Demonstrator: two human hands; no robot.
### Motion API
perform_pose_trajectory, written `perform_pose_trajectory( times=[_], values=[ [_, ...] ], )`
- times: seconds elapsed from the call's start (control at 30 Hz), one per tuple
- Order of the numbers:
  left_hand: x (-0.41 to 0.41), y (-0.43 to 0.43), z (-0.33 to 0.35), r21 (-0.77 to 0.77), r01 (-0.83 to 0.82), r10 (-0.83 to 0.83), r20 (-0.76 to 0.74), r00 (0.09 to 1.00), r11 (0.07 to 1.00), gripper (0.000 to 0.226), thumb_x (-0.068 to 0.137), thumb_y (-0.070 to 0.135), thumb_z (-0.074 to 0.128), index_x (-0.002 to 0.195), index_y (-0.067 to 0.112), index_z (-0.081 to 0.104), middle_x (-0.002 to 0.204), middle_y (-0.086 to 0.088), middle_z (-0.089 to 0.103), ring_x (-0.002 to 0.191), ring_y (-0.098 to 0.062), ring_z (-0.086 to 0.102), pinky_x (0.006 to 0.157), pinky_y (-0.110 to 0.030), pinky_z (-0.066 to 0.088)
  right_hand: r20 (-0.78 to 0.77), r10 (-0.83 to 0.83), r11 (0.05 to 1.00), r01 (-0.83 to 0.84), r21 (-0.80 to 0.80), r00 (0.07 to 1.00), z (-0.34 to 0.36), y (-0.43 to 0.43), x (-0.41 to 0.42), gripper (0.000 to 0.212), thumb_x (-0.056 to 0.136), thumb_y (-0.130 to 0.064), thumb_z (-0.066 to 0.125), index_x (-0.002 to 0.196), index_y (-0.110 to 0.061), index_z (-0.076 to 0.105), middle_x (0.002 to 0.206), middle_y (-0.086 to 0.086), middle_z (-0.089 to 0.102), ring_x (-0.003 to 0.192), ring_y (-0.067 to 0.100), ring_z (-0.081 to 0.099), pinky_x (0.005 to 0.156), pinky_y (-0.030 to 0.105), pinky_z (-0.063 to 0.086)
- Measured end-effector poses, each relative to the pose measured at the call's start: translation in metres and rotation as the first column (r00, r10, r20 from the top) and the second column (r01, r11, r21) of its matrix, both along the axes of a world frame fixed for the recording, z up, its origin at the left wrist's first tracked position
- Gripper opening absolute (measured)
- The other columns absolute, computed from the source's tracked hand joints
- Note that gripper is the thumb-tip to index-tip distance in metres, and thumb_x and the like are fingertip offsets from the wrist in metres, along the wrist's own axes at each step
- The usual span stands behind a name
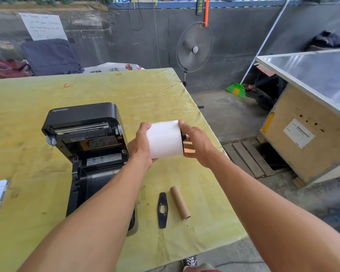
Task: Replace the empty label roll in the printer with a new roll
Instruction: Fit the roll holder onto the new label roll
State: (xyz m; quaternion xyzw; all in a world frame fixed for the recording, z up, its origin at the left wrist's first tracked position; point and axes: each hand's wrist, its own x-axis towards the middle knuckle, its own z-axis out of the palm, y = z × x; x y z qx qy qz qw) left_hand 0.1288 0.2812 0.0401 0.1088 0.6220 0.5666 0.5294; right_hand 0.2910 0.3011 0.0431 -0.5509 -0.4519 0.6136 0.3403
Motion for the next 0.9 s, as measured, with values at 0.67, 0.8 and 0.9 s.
perform_pose_trajectory(
  times=[0.67, 0.8, 0.9],
  values=[
    [0.05, 0.042, -0.011, -0.004, 0.023, -0.023, -0.058, 0.998, 1.0, 0.068, 0.05, 0.053, 0.072, 0.108, 0.019, 0.062, 0.109, -0.008, 0.068, 0.093, -0.031, 0.069, 0.071, -0.046, 0.057, -0.09, -0.099, 0.985, 0.085, -0.149, 0.991, -0.024, 0.052, 0.012, 0.075, 0.065, -0.06, 0.071, 0.133, -0.035, 0.051, 0.124, -0.002, 0.063, 0.101, 0.026, 0.068, 0.062, 0.035, 0.056],
    [0.047, 0.043, -0.017, -0.029, 0.072, -0.074, -0.071, 0.995, 0.997, 0.064, 0.06, 0.053, 0.069, 0.114, 0.019, 0.061, 0.113, -0.009, 0.067, 0.093, -0.031, 0.068, 0.063, -0.036, 0.054, -0.095, -0.088, 0.979, 0.068, -0.192, 0.992, -0.034, 0.059, 0.016, 0.069, 0.063, -0.058, 0.07, 0.127, -0.034, 0.056, 0.121, -0.001, 0.065, 0.099, 0.028, 0.069, 0.057, 0.035, 0.057],
    [0.042, 0.037, -0.024, -0.055, 0.106, -0.112, -0.129, 0.985, 0.993, 0.062, 0.066, 0.057, 0.067, 0.114, 0.018, 0.061, 0.107, -0.009, 0.069, 0.083, -0.028, 0.068, 0.062, -0.033, 0.052, -0.106, -0.057, 0.976, 0.033, -0.213, 0.993, -0.044, 0.061, 0.018, 0.051, 0.064, -0.055, 0.071, 0.11, -0.033, 0.064, 0.115, 0.002, 0.069, 0.094, 0.029, 0.071, 0.06, 0.04, 0.059]
  ],
)
